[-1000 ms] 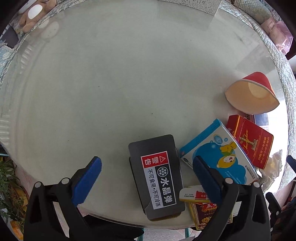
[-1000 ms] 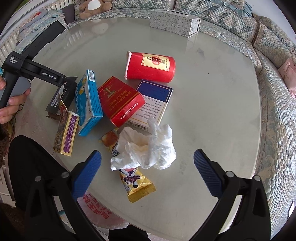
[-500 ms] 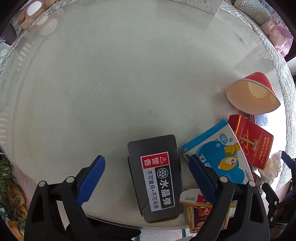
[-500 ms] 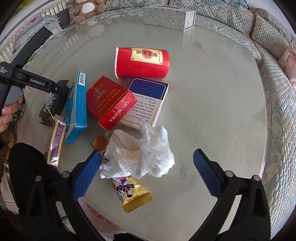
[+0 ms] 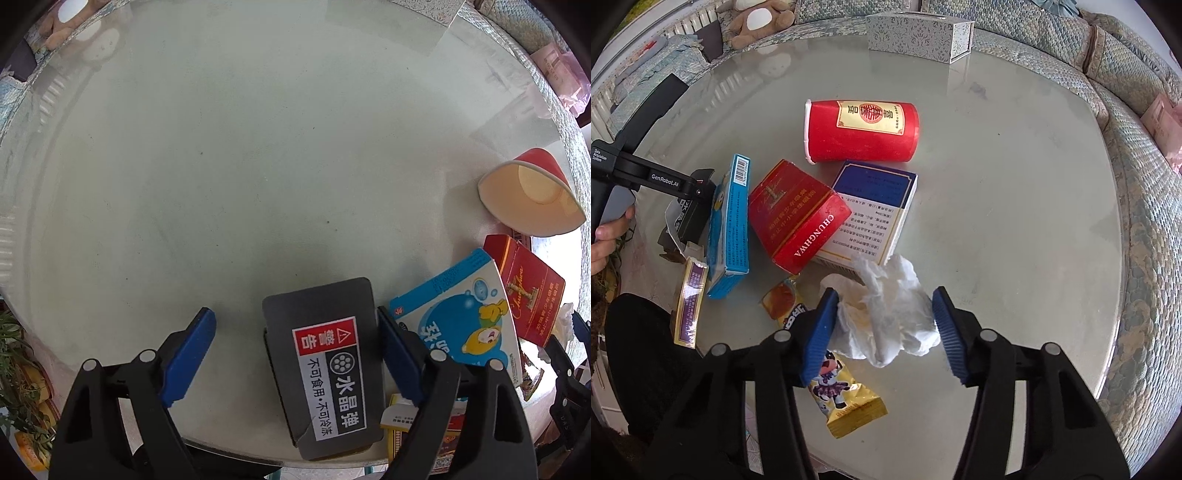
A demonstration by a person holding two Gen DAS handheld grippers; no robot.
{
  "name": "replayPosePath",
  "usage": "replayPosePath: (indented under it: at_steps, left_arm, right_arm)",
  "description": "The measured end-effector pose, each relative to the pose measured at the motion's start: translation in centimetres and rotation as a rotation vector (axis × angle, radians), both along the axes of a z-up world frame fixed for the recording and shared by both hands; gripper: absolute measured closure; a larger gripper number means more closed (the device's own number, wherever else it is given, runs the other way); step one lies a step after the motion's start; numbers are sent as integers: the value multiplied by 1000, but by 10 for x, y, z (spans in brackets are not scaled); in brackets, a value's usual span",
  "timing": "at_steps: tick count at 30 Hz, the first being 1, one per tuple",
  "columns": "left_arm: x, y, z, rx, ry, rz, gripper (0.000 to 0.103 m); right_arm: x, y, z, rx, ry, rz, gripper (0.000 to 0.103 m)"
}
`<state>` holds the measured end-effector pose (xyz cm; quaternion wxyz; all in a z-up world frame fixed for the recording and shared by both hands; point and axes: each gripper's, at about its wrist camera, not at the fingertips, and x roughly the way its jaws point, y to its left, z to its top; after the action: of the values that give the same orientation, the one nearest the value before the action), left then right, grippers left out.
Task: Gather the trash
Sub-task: 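Close right tool on the white tissue while left tool grasps the black box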
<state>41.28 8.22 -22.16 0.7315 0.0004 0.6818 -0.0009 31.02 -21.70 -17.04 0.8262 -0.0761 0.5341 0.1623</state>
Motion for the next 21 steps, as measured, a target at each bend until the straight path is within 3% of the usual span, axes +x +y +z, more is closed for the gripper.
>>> replayPosePath:
  at_steps: [2,7,11,21]
  left_arm:
    - [3,2,2,-1,-3,1,33]
    - [10,6,4,-6,0,12,45]
    - [13,11,3,-27,7,22,48]
    - [21,9,5,-57,3,37,49]
  right_arm:
    - [2,0,1,-3,-6,-6,61]
    - [8,-6,3,17,-9,-36,71]
    - [9,-8,5,19,-22,-49,79]
    - [10,-4,11,-32,-67,-75,81]
